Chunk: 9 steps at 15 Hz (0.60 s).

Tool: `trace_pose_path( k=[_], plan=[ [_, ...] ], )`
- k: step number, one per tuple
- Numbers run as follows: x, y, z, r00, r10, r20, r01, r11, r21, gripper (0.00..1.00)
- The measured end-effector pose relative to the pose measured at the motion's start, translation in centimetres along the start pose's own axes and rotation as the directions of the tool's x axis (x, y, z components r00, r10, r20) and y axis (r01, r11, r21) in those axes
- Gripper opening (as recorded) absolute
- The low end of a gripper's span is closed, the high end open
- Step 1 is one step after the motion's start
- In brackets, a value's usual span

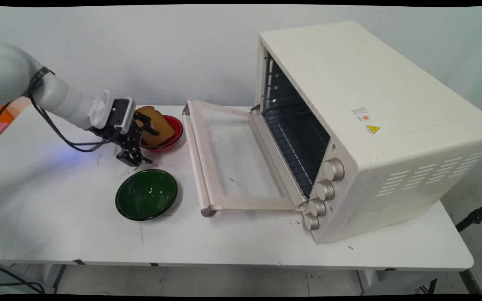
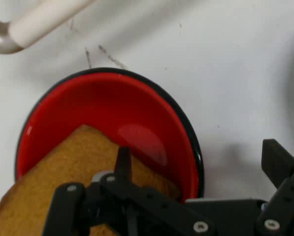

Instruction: Close the oven

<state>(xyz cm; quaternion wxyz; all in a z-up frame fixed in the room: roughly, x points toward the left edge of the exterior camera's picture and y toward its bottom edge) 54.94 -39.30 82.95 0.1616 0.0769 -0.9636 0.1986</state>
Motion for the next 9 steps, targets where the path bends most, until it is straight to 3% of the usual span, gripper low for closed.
trace_pose_path(
  k=[4,9],
  plan=[
    [0.4,-0.5,-2.4,0.997,-0.064,-0.032,0.064,0.998,0.003,1.00],
    [0.9,-0.4,-5.4,0.980,-0.175,-0.090,0.173,0.985,-0.026,1.00]
  ],
)
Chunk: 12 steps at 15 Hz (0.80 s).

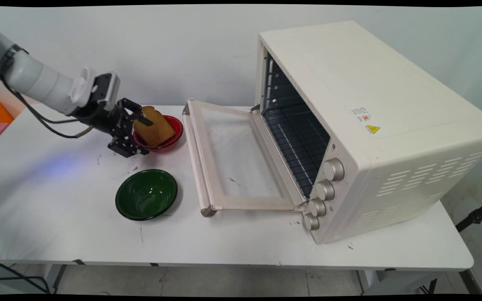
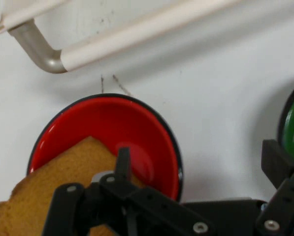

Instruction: Close the oven

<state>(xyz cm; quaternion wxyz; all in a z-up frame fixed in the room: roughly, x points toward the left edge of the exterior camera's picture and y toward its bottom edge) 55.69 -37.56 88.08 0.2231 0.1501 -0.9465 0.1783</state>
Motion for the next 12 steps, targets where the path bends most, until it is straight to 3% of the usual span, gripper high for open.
trace_pose_path(
  k=[4,12],
  plan=[
    [0.1,0.8,-2.3,0.992,-0.119,-0.050,0.117,0.992,-0.037,1.00],
    [-0.8,2.1,-5.0,0.950,-0.296,-0.104,0.285,0.952,-0.109,1.00]
  ],
)
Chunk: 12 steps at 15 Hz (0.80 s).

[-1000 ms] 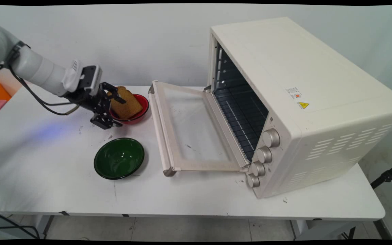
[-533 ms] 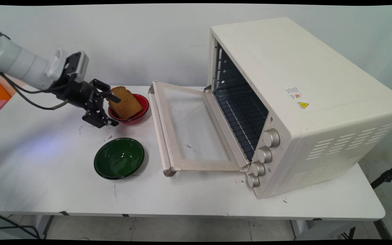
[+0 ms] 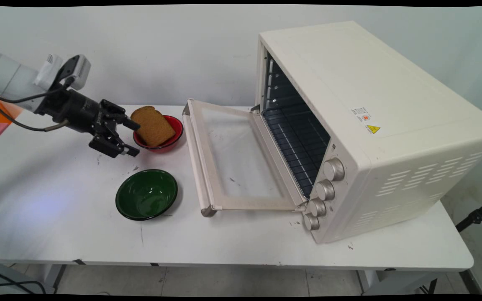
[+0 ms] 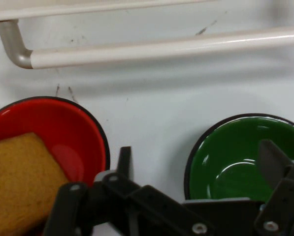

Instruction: Close the oven

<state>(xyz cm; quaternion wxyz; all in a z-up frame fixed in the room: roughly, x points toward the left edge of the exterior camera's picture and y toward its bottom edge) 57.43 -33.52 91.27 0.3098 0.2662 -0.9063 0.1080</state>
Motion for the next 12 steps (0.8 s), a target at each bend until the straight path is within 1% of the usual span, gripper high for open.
trace_pose_path(
  k=[1,4,6,9,12],
  plan=[
    [0.0,0.1,-0.1,1.000,-0.014,-0.005,0.014,1.000,-0.005,0.00],
    [0.3,0.3,0.4,0.999,-0.049,-0.013,0.049,0.999,-0.013,0.00],
    [0.8,0.4,1.2,0.997,-0.069,-0.018,0.069,0.998,-0.013,0.00],
    [1.7,0.6,3.3,0.995,-0.100,-0.026,0.100,0.995,-0.012,0.00],
    [2.2,1.1,5.8,0.992,-0.122,-0.022,0.122,0.993,-0.010,0.00]
  ],
)
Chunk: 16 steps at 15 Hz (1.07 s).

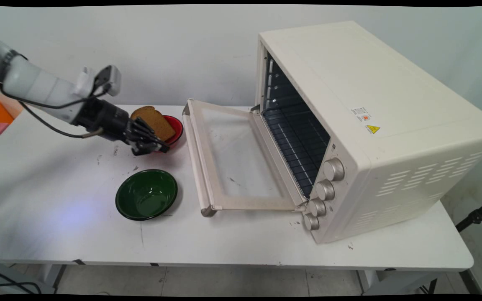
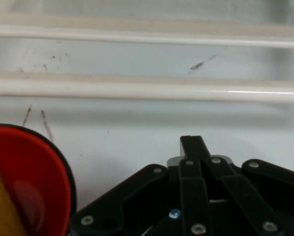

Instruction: Close the oven

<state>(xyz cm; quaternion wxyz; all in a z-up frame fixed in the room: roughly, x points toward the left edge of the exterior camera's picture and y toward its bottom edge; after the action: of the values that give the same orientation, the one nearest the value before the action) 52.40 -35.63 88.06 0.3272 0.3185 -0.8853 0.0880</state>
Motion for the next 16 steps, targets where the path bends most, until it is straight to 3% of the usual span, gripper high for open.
trace_pose_path(
  k=[11,16],
  plan=[
    [0.8,1.4,8.1,0.999,-0.021,0.026,0.021,1.000,-0.001,0.00],
    [1.2,1.5,10.2,0.999,-0.023,0.023,0.023,1.000,0.006,0.00]
  ],
)
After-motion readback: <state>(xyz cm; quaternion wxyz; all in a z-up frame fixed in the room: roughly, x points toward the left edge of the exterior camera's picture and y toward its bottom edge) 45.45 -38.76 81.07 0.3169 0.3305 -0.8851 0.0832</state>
